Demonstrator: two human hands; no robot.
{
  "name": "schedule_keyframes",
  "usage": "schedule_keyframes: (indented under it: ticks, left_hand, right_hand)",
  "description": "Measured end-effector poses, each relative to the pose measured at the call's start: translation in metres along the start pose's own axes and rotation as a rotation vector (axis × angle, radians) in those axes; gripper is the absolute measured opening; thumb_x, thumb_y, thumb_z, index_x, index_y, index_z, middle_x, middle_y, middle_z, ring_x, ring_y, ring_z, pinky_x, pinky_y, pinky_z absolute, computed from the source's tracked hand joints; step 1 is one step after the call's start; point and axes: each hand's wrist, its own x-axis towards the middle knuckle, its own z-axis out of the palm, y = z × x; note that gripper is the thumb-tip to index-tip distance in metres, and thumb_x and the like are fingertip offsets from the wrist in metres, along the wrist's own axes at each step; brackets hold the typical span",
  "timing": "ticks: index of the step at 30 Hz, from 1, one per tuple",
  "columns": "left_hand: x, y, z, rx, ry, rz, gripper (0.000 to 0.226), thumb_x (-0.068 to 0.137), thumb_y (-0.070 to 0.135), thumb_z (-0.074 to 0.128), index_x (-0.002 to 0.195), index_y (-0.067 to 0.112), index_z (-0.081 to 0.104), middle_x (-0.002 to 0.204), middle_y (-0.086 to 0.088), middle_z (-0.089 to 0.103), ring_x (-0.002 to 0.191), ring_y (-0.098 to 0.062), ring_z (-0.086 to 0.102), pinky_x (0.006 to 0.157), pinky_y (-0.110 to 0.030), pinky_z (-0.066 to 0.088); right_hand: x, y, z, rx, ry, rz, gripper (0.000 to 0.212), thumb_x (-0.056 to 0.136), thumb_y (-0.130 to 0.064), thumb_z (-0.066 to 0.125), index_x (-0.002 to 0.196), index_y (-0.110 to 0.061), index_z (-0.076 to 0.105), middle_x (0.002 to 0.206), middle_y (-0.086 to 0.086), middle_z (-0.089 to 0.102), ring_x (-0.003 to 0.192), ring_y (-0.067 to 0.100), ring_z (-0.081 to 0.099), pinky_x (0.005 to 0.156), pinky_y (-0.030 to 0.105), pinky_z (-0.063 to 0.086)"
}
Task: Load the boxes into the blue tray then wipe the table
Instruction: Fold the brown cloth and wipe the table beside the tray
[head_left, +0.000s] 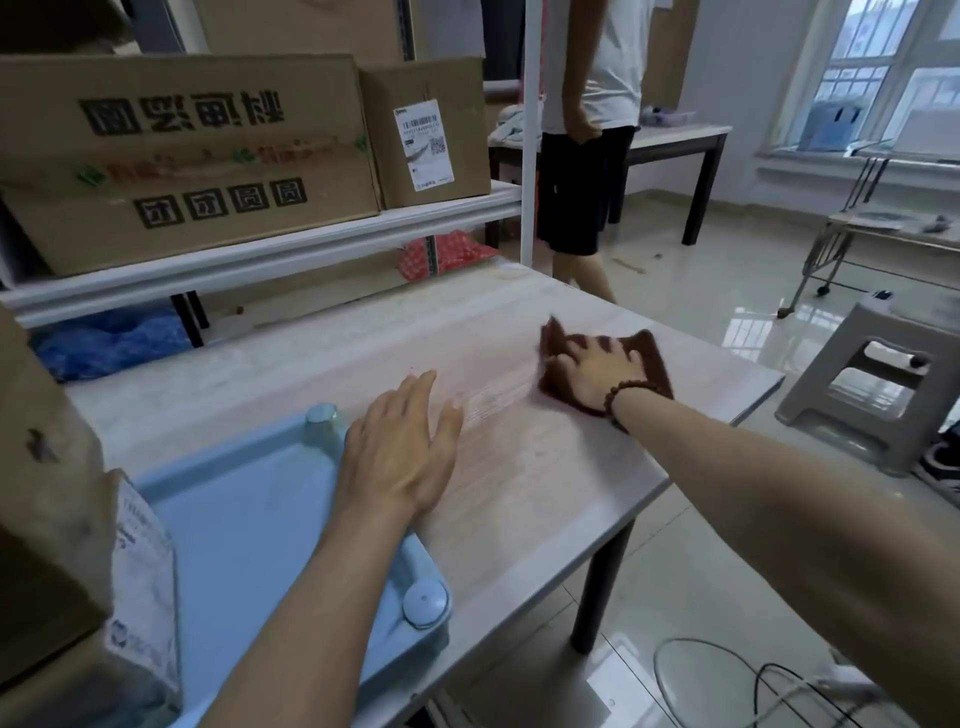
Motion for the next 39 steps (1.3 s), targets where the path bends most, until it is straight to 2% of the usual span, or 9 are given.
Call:
schedule_keyframes:
  ticks: [4,6,12,18,20,22,25,35,39]
  left_hand:
    - [0.002,0.000,0.001,0.024,-0.004,0.006,0.062,0.100,0.057,0.020,0.157,0.031,0.018,0.164,0.005,0.022,0.149,-0.019,0.020,0.119,-0.044,0.021]
    - [0.003,0.000,0.001,0.029,-0.003,0.001,0.062,0.100,0.057,0.021,0.157,0.030,0.019,0.164,0.005,0.023,0.149,-0.019,0.021,0.118,-0.044,0.021]
    - [-0.001,0.003,-0.002,0.028,-0.012,-0.009,0.061,0.102,0.054,0.023,0.157,0.029,0.019,0.162,0.004,0.026,0.149,-0.018,0.022,0.118,-0.043,0.021]
    - [0.002,0.004,-0.002,0.064,-0.026,-0.010,0.061,0.101,0.055,0.022,0.156,0.029,0.021,0.160,0.002,0.031,0.146,-0.021,0.027,0.116,-0.045,0.024]
    - [0.002,0.004,-0.003,0.071,-0.040,-0.010,0.061,0.101,0.055,0.022,0.157,0.029,0.021,0.161,0.002,0.030,0.147,-0.021,0.026,0.116,-0.045,0.023]
    - [0.001,0.003,-0.003,0.071,-0.048,-0.013,0.062,0.101,0.055,0.022,0.157,0.029,0.020,0.161,0.002,0.029,0.147,-0.021,0.026,0.116,-0.045,0.022]
    - [-0.001,0.004,-0.003,0.050,-0.033,-0.022,0.061,0.101,0.056,0.023,0.157,0.030,0.020,0.160,0.002,0.031,0.146,-0.021,0.028,0.117,-0.045,0.023]
    - [-0.001,0.007,-0.005,0.073,-0.042,-0.024,0.061,0.101,0.053,0.024,0.157,0.028,0.020,0.160,0.001,0.032,0.146,-0.021,0.027,0.116,-0.043,0.023]
    - [-0.002,0.006,-0.006,0.070,-0.038,-0.021,0.060,0.101,0.053,0.025,0.156,0.028,0.021,0.160,0.001,0.033,0.145,-0.021,0.030,0.115,-0.043,0.024]
  right_hand:
    - [-0.050,-0.050,0.013,0.007,-0.083,-0.703,0.061,0.100,-0.054,0.022,0.154,-0.027,0.033,0.159,-0.002,0.036,0.143,0.022,0.030,0.113,0.044,0.027]
    - [-0.052,-0.034,0.006,0.056,-0.143,-0.828,0.054,0.105,-0.046,0.032,0.153,-0.022,0.037,0.159,-0.001,0.037,0.145,0.016,0.029,0.119,0.036,0.018]
    - [-0.004,0.048,-0.012,0.017,-0.019,0.093,0.056,0.101,-0.052,0.019,0.151,-0.033,0.033,0.159,0.000,0.033,0.146,0.031,0.025,0.116,0.055,0.018]
    - [-0.091,-0.039,0.005,-0.014,-0.150,-0.826,0.057,0.102,-0.054,0.020,0.155,-0.033,0.029,0.164,-0.007,0.025,0.151,0.016,0.018,0.118,0.040,0.017]
    - [-0.076,-0.013,-0.006,0.061,-0.139,-0.782,0.053,0.105,-0.048,0.030,0.152,-0.026,0.038,0.159,-0.001,0.037,0.147,0.019,0.029,0.120,0.039,0.019]
    - [-0.044,0.039,-0.017,0.086,-0.013,-0.442,0.046,0.105,-0.042,0.034,0.146,-0.024,0.045,0.151,0.004,0.047,0.138,0.025,0.041,0.115,0.042,0.028]
    - [-0.021,0.096,-0.025,-0.002,-0.041,0.042,0.055,0.102,-0.053,0.024,0.151,-0.031,0.038,0.159,-0.002,0.034,0.146,0.024,0.027,0.116,0.049,0.022]
    - [-0.132,-0.008,-0.010,-0.036,-0.261,-0.854,0.059,0.102,-0.060,0.023,0.156,-0.038,0.017,0.167,-0.012,0.006,0.153,0.010,-0.005,0.120,0.035,-0.005]
    - [-0.074,0.013,-0.014,-0.002,-0.157,-0.624,0.056,0.103,-0.054,0.026,0.155,-0.033,0.027,0.165,-0.006,0.024,0.153,0.020,0.015,0.123,0.042,0.009]
